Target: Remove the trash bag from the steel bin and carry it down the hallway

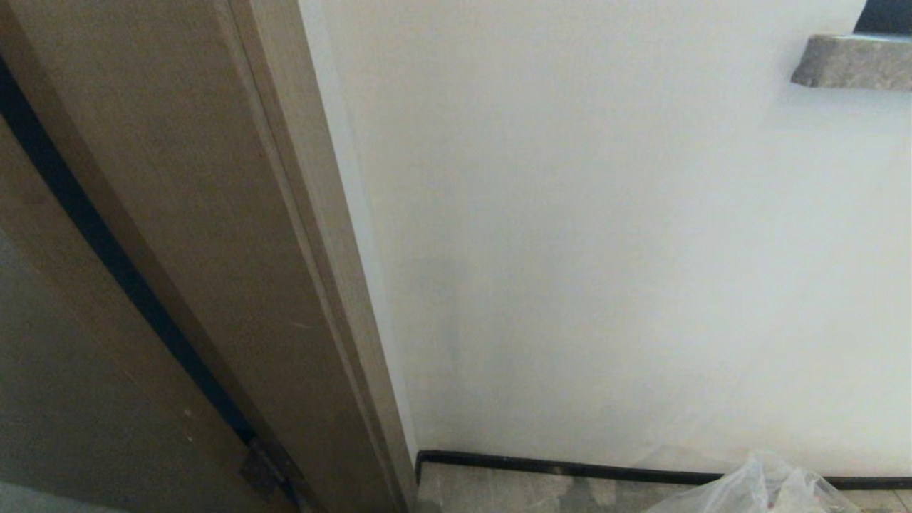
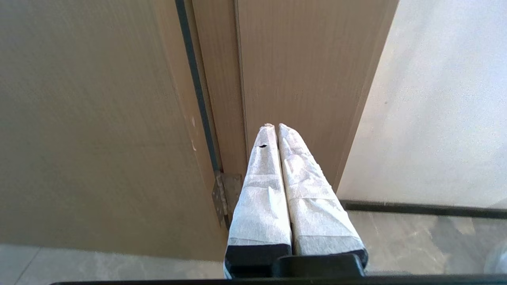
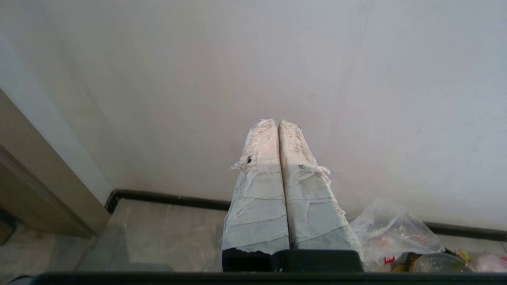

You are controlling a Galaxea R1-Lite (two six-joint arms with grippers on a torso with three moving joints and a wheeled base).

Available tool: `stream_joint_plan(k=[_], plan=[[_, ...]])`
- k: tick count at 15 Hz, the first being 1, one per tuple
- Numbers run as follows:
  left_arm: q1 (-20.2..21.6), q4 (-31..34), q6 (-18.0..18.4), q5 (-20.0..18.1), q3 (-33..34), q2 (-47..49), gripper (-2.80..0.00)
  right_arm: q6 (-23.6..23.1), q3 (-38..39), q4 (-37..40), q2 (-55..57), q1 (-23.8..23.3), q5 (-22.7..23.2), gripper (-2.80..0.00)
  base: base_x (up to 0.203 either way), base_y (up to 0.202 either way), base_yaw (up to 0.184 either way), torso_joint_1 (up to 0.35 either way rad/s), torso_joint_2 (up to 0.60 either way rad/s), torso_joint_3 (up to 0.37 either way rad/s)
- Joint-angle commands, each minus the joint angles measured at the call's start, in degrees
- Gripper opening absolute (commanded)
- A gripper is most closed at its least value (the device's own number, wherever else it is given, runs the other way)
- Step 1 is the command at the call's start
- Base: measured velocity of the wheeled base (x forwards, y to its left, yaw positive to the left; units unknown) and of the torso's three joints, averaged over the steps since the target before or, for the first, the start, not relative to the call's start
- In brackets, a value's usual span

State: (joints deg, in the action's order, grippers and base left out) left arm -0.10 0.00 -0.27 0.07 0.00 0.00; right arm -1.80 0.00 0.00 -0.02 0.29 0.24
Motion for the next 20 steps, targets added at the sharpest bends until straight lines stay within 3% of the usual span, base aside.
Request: stream_joint_plan(k=[1,8,20], plan=[[0.01,0.00,-0.03,0.02,0.00,0.00,-2.80,-0.05,0.00,0.00,0.11,0.06,0.02,-2.80,0.000,0.000,0.000,0.000,0.01,0.201],[0.01,0.00,0.00,0.02,0.00,0.00,-2.80,-0.05,0.00,0.00,0.11,0.05,0.02,-2.80,0.000,0.000,0.000,0.003,0.00,0.171],[0.01,0.00,0.09,0.02,0.00,0.00,-2.80,-0.13,0.00,0.18,0.11,0.06,-0.07,-2.80,0.000,0.000,0.000,0.001,0.00,0.003]])
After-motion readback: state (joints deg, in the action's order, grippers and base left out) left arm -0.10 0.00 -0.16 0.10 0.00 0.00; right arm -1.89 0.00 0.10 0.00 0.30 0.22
